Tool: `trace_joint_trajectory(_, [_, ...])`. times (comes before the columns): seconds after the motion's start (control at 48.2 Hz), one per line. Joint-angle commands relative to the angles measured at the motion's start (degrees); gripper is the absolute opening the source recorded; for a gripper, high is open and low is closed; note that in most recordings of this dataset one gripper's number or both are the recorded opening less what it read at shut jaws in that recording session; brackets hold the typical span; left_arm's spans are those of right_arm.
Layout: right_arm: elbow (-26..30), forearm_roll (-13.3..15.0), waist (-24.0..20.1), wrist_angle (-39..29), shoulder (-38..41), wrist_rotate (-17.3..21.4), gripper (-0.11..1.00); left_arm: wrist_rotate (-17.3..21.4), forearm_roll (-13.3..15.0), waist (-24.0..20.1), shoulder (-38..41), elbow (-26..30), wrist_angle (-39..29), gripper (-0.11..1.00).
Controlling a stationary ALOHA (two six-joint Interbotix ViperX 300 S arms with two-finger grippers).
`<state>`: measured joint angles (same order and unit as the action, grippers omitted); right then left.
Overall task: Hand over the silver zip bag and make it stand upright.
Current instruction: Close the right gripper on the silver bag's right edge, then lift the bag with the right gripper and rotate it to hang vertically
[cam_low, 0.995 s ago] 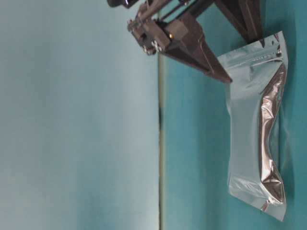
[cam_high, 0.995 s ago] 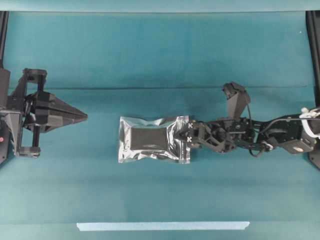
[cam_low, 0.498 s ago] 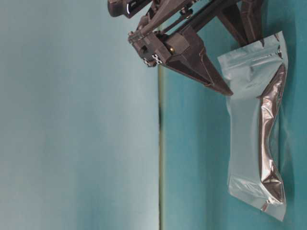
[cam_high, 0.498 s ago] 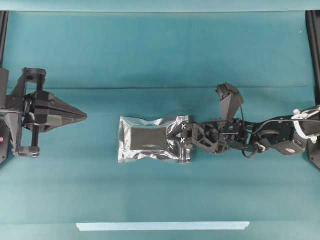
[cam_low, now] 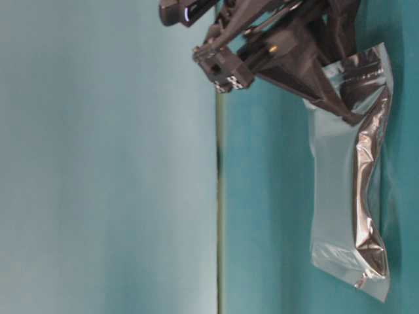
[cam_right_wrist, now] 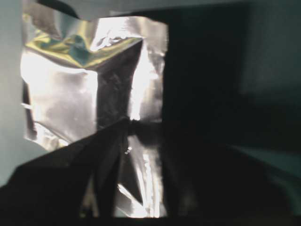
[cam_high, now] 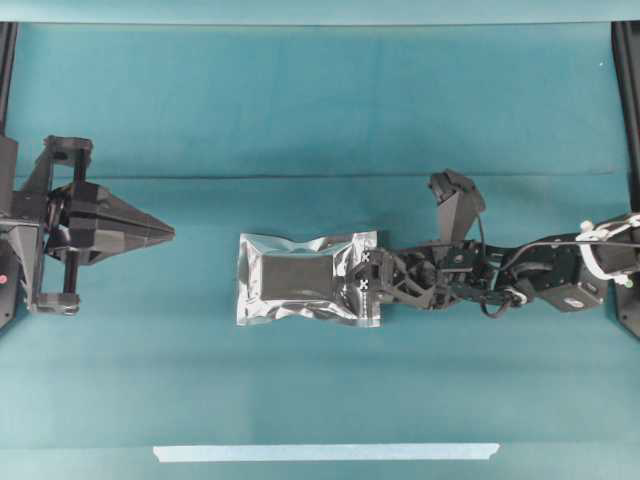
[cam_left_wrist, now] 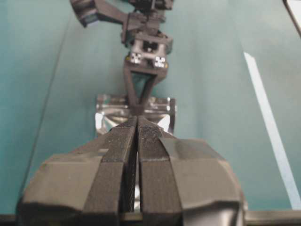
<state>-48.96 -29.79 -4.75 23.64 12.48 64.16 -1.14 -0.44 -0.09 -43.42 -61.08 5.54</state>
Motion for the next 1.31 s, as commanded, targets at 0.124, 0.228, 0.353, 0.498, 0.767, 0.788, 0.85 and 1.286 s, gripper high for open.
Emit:
trace_joint_trajectory(0.124, [-0.26, 0.18, -0.53, 0.35, -0.35, 0.44, 0.04, 0.00, -0.18, -0.09, -0.09, 0.79, 0.26, -0.01])
trace_joint_trajectory(0.228, [-0.26, 0.18, -0.62, 0.26, -0.44, 0.53, 0.01, 0.00, -0.09, -0.18, 0.00, 0.79, 0.26, -0.01])
trace_joint_trajectory(0.353, [0.00, 0.26, -0.62, 0.00, -0.44, 0.26, 0.01, 0.09, -0.09, -0.09, -0.09, 0.70, 0.26, -0.01])
trace_joint_trajectory(0.498, [0.09, 0.53, -0.53, -0.09, -0.70, -0.18, 0.01, 0.00, -0.09, -0.09, -0.09, 0.70, 0.35, -0.01])
trace_joint_trajectory(0.767, [1.23, 1.58, 1.32, -5.98, -6.59, -8.17, 0.01, -0.35, -0.09, -0.09, -0.09, 0.62, 0.26, -0.01])
trace_joint_trajectory(0.788, [1.49, 1.76, 1.67, -7.47, -7.47, -9.32, 0.01, -0.44, -0.18, -0.09, -0.09, 0.62, 0.26, -0.01])
trace_joint_trajectory(0.85, [2.90, 2.37, 3.08, -13.01, -10.37, -13.80, 0.01, -0.88, -0.09, -0.09, -0.09, 0.62, 0.26, -0.01])
trace_joint_trajectory(1.286, [16.35, 2.90, 12.04, -44.21, -19.25, -35.33, 0.01, -1.67, -0.09, -1.67, 1.14, 0.18, 0.70, -0.01])
